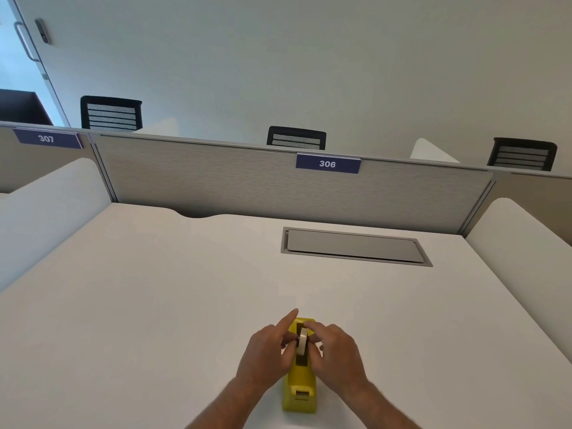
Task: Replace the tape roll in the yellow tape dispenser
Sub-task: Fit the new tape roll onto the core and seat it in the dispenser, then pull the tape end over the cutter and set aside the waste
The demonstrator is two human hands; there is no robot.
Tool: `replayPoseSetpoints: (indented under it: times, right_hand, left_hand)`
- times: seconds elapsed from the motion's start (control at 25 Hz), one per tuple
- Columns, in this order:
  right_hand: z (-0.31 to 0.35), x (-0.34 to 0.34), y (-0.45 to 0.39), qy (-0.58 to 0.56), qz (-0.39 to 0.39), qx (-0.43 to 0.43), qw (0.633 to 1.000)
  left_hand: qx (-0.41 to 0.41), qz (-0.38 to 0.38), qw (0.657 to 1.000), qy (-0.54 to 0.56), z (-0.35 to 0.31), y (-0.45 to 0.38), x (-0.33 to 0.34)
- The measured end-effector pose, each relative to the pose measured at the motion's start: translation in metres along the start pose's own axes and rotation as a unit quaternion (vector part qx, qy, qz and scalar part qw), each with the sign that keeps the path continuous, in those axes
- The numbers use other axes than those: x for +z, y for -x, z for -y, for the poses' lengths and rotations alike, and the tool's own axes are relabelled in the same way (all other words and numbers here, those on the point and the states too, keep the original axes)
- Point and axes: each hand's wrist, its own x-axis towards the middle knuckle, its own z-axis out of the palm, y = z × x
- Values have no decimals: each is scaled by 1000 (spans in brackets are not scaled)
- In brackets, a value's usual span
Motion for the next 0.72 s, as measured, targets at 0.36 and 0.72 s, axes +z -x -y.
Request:
replayPoseSetpoints:
  times: [0.36, 0.72]
  right_hand:
    - [-1, 1, -4, -132, -28, 121, 983]
    - [-10, 5, 10, 23, -8, -81, 996]
  left_hand:
    - [93, 3, 985, -143, 1, 4, -1]
    - [85, 10, 992, -88, 8, 6, 1]
